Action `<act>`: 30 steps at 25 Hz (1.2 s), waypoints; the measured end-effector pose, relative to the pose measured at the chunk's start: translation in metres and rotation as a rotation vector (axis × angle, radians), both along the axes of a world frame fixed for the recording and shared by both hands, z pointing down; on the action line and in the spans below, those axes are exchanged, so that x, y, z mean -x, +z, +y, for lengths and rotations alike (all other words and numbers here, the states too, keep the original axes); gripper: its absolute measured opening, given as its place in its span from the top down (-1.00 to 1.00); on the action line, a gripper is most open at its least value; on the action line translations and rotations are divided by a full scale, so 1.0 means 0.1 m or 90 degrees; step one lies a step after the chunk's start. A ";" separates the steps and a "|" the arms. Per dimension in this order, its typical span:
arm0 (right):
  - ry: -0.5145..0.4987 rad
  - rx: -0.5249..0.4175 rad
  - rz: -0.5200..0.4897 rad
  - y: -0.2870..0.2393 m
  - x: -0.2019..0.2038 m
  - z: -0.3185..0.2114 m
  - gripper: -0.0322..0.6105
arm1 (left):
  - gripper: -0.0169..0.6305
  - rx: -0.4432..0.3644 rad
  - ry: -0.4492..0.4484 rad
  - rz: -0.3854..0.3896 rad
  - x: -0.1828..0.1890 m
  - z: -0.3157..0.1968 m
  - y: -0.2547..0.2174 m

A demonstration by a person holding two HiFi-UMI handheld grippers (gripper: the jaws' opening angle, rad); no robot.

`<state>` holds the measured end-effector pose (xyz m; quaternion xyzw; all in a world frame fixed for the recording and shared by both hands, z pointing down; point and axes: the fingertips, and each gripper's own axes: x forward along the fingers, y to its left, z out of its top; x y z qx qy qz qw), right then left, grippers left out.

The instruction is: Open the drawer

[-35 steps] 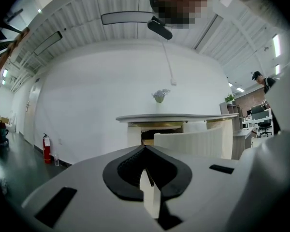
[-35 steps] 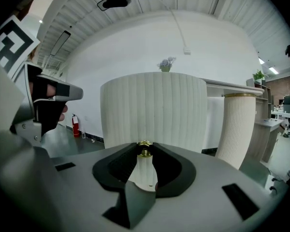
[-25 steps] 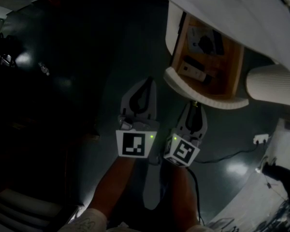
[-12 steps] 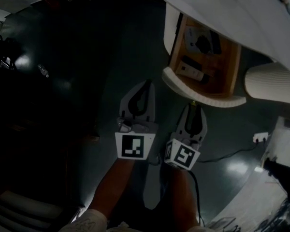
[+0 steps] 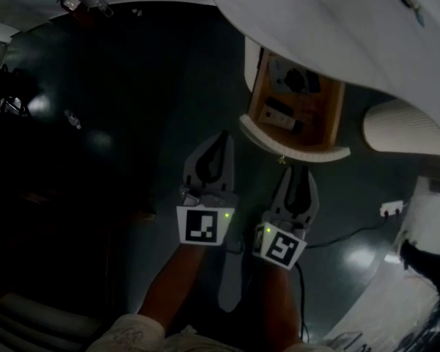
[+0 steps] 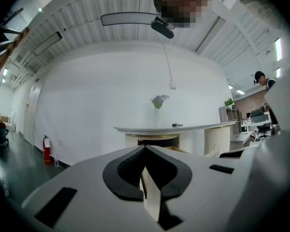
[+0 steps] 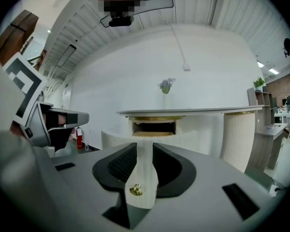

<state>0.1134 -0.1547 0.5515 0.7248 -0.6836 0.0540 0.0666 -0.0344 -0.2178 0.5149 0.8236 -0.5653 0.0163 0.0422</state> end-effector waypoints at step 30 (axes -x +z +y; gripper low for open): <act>-0.091 -0.179 0.024 -3.65 -0.29 0.07 0.89 | 0.94 -0.073 0.080 -0.012 -0.51 0.35 -3.00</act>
